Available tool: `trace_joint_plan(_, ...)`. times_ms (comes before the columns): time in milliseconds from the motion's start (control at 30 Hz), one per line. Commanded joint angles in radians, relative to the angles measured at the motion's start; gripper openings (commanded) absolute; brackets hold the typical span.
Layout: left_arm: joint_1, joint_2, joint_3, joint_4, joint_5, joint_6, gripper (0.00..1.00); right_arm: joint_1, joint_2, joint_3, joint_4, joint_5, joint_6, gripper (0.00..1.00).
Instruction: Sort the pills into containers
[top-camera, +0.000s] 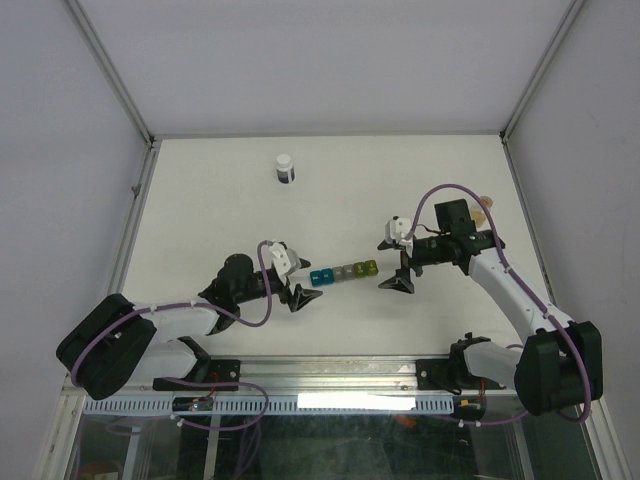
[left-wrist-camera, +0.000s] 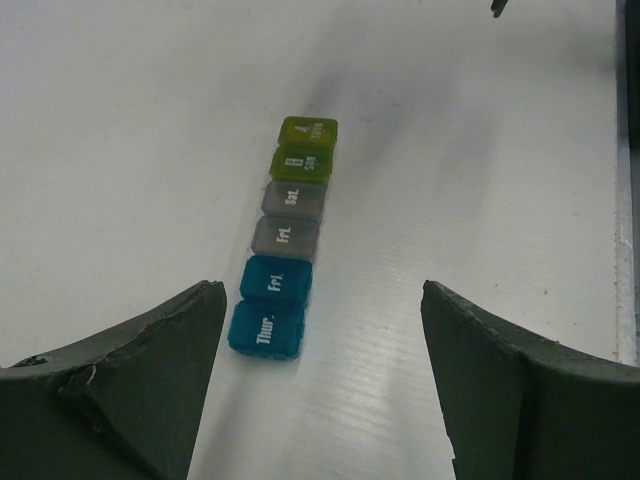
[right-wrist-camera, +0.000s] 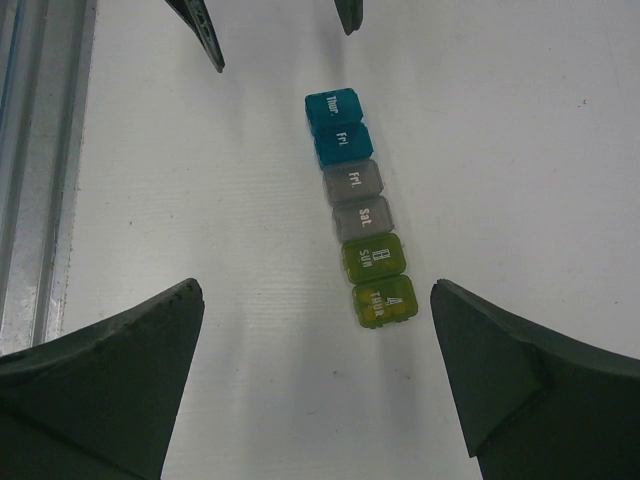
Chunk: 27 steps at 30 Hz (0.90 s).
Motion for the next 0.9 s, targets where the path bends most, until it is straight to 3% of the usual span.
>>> trace_joint_plan(0, -0.006, 0.038, 0.044, 0.071, 0.051, 0.216, 0.80, 0.005, -0.019, 0.002, -0.009, -0.041, -0.097, 1.00)
trace_joint_plan(433, -0.005, 0.310, 0.241, -0.145, 0.093, 0.287, 0.69, 0.005, -0.012, -0.005, -0.010, -0.038, -0.092, 1.00)
trace_joint_plan(867, -0.016, 0.419, 0.315, -0.218, 0.063, 0.297, 0.60, 0.006, 0.005, -0.005, -0.010, -0.036, -0.087, 1.00)
